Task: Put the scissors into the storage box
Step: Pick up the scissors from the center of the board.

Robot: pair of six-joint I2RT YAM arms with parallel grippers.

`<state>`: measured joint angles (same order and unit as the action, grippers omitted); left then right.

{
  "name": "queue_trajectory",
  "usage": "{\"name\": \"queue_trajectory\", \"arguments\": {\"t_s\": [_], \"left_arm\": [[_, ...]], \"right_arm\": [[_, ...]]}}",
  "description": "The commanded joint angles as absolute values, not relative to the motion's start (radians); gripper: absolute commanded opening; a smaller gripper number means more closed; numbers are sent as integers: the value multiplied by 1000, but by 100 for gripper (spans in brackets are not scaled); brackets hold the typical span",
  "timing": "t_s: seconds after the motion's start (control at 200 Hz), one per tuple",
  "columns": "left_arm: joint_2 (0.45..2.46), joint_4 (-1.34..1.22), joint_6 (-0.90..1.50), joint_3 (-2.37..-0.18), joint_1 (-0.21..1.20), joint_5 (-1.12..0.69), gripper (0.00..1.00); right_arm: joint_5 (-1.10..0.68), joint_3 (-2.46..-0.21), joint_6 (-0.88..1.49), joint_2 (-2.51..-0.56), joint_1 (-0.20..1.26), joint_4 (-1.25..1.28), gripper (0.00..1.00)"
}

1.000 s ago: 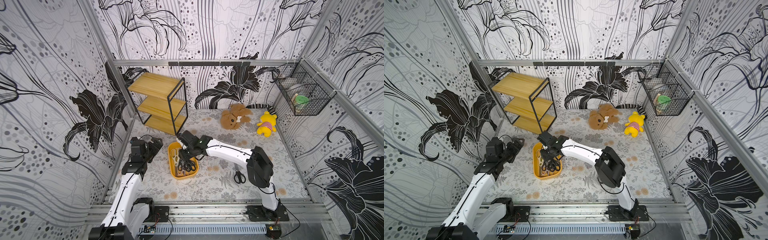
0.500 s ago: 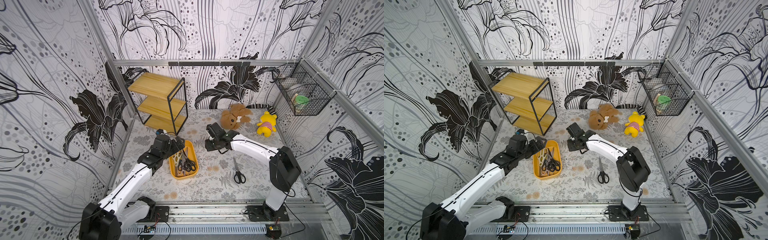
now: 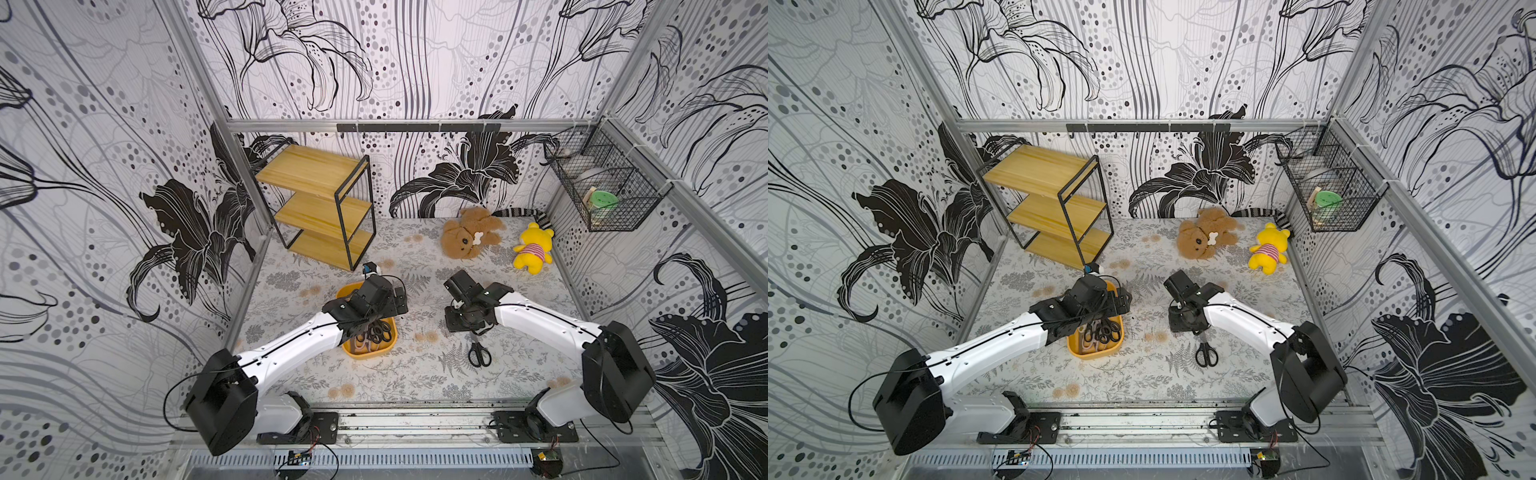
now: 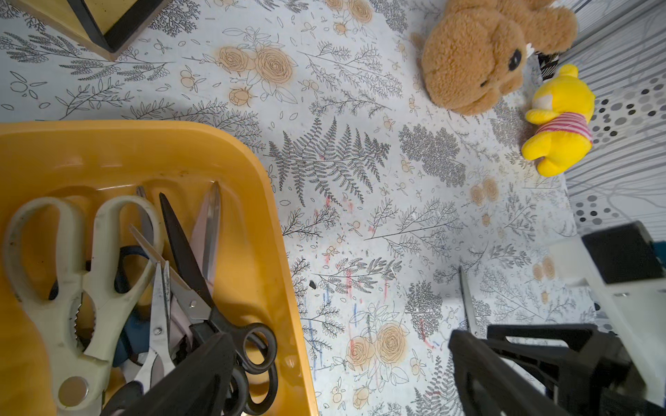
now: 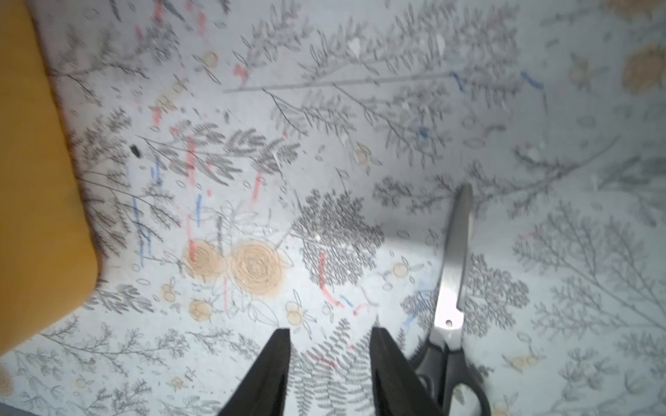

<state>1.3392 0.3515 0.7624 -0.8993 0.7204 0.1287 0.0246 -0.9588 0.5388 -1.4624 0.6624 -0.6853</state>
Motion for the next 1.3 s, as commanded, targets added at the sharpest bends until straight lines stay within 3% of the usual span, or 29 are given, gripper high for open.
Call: {"name": "queue_trajectory", "arguments": {"t_s": [0.0,0.36,1.296], "left_arm": [[1345,311,765,-917,723,169,98],[1330,339,761,-909,723,211,97],[1314,382,751,-927,723,258,97]], "right_arm": [[0,-889,607,-1423,665,-759,41],[-28,-766,669,-1374,666,-743,39],[-2,-726,710,-1469,666,-632,29]]}}
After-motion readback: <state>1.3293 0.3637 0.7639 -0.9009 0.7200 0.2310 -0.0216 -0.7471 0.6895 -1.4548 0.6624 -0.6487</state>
